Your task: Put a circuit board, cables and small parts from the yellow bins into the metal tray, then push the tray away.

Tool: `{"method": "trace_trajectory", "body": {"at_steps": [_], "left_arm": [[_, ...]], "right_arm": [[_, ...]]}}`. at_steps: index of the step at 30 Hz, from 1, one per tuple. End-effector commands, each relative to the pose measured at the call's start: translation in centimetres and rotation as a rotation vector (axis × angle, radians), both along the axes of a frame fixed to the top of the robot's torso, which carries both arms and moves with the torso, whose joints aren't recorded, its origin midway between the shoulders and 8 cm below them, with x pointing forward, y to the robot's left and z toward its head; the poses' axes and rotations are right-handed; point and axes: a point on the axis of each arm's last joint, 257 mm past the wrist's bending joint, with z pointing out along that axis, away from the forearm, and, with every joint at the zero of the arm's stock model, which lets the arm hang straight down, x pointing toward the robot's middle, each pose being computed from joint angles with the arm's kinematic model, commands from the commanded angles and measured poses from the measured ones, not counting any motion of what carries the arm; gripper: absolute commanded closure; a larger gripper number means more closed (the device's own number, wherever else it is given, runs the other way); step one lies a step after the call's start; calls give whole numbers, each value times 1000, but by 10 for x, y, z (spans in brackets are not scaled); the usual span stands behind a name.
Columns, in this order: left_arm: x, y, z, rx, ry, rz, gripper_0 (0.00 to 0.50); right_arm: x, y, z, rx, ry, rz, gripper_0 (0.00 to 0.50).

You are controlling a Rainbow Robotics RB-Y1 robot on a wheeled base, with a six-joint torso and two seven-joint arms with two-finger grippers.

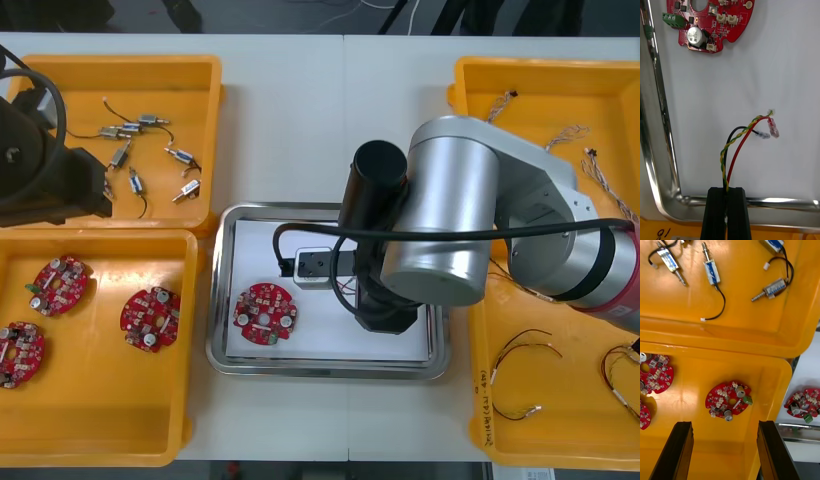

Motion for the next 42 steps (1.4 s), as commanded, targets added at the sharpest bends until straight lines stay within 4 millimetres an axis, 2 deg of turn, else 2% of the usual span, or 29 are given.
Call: {"method": "trace_trajectory", "body": {"at_steps": [1, 11, 16, 21, 28, 33, 37, 38, 40, 41, 42], "left_arm": [[23, 29, 48, 54, -75, -47, 0], [49, 77, 66, 78, -63, -27, 0], [56, 96, 67, 102, -56, 0, 0], [58, 117, 57, 111, -23, 34, 0], [76, 121, 49, 77, -52, 52, 0], [87, 115, 48, 99, -69, 38, 0], [100, 101, 40, 97, -74, 22, 0], [105, 98, 38, 91, -80, 22, 0], [112, 95, 34, 78, -88, 26, 0], [116, 92, 32, 68, -93, 27, 0], [120, 90, 29, 60, -98, 27, 0]], "right_arm": [[-5, 19, -12, 16, -22, 75, 500], [-9, 25, -48, 70, -9, 45, 500], [-17, 22, -63, 71, 1, 41, 500], [-22, 19, -77, 62, 1, 41, 500], [-20, 22, -87, 56, -54, 50, 500], [-23, 21, -91, 62, -43, 37, 500], [-23, 21, -92, 66, -42, 27, 500], [-23, 21, -92, 67, -43, 24, 486], [-21, 21, -91, 66, -54, 21, 397], [-18, 22, -89, 65, -65, 21, 246], [-16, 23, -88, 66, -78, 21, 46]]}}
